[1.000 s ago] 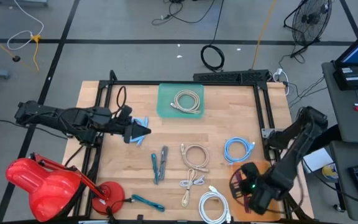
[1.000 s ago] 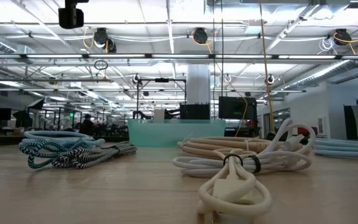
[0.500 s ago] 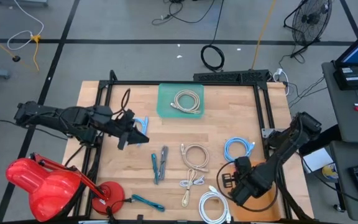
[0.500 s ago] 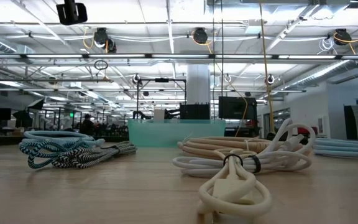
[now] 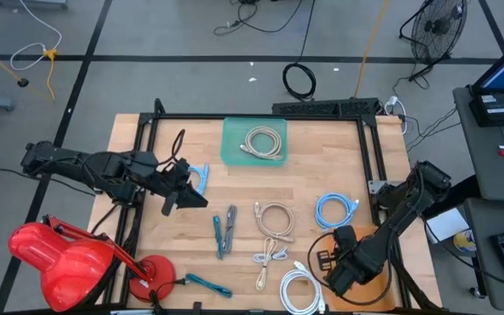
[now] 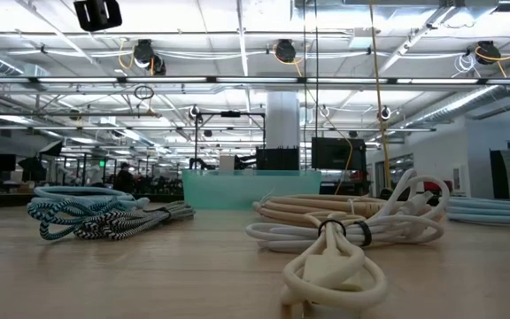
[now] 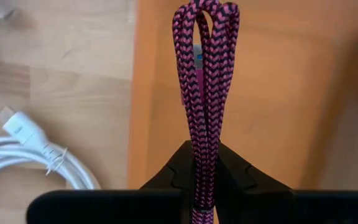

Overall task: Pick & Place USB Port
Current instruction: Put the violet charger cable into the orange bin

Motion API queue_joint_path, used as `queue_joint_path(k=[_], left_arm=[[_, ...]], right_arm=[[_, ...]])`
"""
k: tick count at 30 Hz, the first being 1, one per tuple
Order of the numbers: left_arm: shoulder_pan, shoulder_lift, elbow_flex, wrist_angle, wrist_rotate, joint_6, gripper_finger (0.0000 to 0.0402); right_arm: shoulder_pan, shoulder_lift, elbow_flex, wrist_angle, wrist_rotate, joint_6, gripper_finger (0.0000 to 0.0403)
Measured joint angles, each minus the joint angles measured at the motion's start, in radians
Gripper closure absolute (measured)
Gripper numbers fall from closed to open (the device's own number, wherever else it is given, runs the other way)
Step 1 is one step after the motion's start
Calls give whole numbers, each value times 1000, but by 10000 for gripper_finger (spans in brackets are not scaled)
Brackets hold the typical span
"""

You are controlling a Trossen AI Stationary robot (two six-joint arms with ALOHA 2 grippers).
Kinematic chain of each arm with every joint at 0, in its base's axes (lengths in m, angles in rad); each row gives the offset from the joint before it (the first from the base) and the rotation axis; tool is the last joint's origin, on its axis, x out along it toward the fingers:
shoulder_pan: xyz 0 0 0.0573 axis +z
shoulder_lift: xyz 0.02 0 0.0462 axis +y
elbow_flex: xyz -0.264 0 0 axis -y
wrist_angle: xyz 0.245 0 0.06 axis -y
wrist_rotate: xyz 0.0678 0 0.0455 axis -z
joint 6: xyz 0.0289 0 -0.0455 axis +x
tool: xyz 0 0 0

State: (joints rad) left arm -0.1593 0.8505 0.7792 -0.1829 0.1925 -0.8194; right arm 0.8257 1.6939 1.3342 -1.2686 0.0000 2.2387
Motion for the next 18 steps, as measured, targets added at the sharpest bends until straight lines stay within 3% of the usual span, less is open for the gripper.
queue_joint_path(k=[18], left_arm=[[-14, -1, 0, 0, -6, -17, 346]], right_arm=[[0, 3, -176, 228, -5, 1, 384]])
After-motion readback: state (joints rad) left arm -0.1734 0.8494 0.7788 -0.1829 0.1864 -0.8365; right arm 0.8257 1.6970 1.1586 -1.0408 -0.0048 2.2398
